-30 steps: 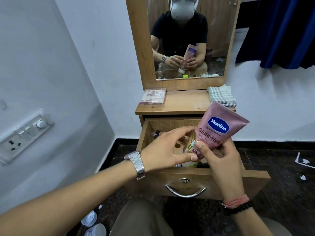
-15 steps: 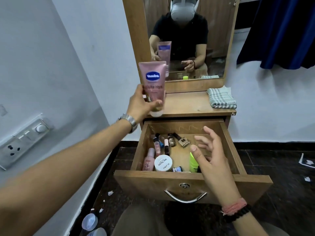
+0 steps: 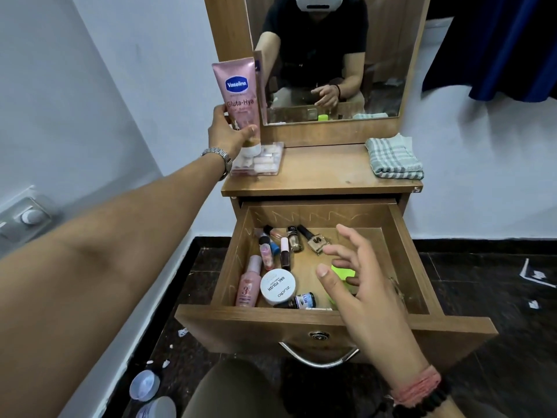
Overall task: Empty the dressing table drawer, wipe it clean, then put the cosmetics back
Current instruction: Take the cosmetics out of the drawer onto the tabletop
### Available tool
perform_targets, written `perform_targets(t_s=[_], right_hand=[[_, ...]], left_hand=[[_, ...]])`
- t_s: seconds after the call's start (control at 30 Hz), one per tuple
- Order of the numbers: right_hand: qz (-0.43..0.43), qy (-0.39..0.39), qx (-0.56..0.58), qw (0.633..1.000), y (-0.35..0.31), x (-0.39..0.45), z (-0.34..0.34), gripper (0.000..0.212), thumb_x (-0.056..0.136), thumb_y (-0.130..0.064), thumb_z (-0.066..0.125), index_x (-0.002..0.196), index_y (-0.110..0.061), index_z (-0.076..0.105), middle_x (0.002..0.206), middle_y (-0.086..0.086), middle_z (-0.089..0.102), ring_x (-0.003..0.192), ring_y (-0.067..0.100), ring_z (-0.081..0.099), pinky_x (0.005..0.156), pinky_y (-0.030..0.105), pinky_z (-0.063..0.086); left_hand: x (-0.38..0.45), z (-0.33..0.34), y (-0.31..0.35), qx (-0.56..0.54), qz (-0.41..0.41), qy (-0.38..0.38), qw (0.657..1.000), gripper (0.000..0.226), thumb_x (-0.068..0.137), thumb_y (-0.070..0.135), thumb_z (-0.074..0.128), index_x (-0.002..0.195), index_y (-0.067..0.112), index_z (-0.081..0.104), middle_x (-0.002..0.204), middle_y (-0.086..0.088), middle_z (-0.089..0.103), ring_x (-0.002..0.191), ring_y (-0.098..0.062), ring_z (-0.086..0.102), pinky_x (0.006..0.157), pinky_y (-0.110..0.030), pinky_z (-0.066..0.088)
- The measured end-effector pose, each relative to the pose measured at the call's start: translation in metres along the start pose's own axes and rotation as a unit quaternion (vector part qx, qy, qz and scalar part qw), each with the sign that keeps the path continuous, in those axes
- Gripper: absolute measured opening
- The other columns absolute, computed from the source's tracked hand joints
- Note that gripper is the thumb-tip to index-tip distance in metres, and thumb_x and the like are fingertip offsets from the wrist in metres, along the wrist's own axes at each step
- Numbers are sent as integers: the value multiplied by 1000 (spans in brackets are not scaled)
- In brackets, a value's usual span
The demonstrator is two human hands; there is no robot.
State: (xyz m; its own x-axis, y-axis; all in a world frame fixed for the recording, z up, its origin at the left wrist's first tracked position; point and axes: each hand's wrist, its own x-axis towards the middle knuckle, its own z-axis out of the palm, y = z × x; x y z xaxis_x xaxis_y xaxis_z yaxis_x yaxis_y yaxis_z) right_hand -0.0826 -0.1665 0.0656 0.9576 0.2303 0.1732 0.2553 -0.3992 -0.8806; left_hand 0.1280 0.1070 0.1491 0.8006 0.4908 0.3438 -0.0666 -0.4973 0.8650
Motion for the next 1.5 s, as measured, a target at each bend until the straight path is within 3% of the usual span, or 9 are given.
perform_targets(t_s=[0.4,0.57,0.7,0.87,1.03,1.2,1.3,1.43,1.5], right_hand=[[-2,4,-41,999,-4,-5,0,48,88,-53,51,129,-57,26,117,-37,52,111,-9,50,97,39,46],[-5,17,-22,1000,-5,-8,1,44,90,-42,57,123,-56,32,118,-32,53,110,-6,51,95,39,48],[-4,17,-24,1000,-6,-7,0,39,90,-36,59,121,-50,39,117,-29,55,109,-3,53,94,39,48],[1,-5,-71,997,-12,-7,-1,30,90,-30,61,115,-44,50,117,-25,58,108,1,55,89,30,48],[-7,-86,-115,990,-34,8,13,21,88,-18,63,105,-29,66,103,-20,66,79,-5,58,69,6,41],[-57,-247,-288,924,-49,52,61,34,86,-19,64,120,-20,64,116,-2,68,97,13,60,79,17,36],[-58,-282,-351,891,-53,74,84,35,85,-7,54,117,-15,64,111,6,66,103,21,59,88,31,51],[-49,-330,-398,854,-60,92,99,22,83,0,48,76,-18,59,82,2,52,76,17,47,55,26,51],[-43,-325,-413,850,-61,100,102,23,84,-1,53,70,-20,51,84,3,54,65,12,51,46,21,48]], left_hand=[[-38,-21,5,31,-4,-15,999,66,82,35,69,137,20,36,136,1,48,118,-13,47,96,-29,42],[-145,-58,14,142,137,-199,960,23,88,24,63,111,20,63,109,10,64,98,1,57,86,-11,45],[-211,-75,0,199,198,-297,913,10,88,27,61,94,25,69,93,15,68,84,2,62,75,-15,50],[-240,-86,-17,318,234,-270,878,24,90,45,49,79,26,61,75,16,54,68,-9,53,58,-26,35],[-252,-89,-35,315,206,-272,886,28,95,43,40,72,27,45,69,5,53,72,-26,59,55,-31,32],[-262,-85,-38,317,221,-221,895,30,97,38,34,90,20,56,91,0,63,83,-27,61,62,-34,39],[-258,-88,-41,316,219,-209,899,29,97,36,35,90,18,57,91,-1,63,84,-26,60,61,-32,35],[-249,-90,-41,313,198,-196,908,27,94,34,39,81,17,55,87,-2,64,80,-26,60,61,-32,38],[-256,-87,-37,307,190,-200,911,25,93,34,39,74,20,48,84,-2,63,77,-26,59,64,-35,45]])
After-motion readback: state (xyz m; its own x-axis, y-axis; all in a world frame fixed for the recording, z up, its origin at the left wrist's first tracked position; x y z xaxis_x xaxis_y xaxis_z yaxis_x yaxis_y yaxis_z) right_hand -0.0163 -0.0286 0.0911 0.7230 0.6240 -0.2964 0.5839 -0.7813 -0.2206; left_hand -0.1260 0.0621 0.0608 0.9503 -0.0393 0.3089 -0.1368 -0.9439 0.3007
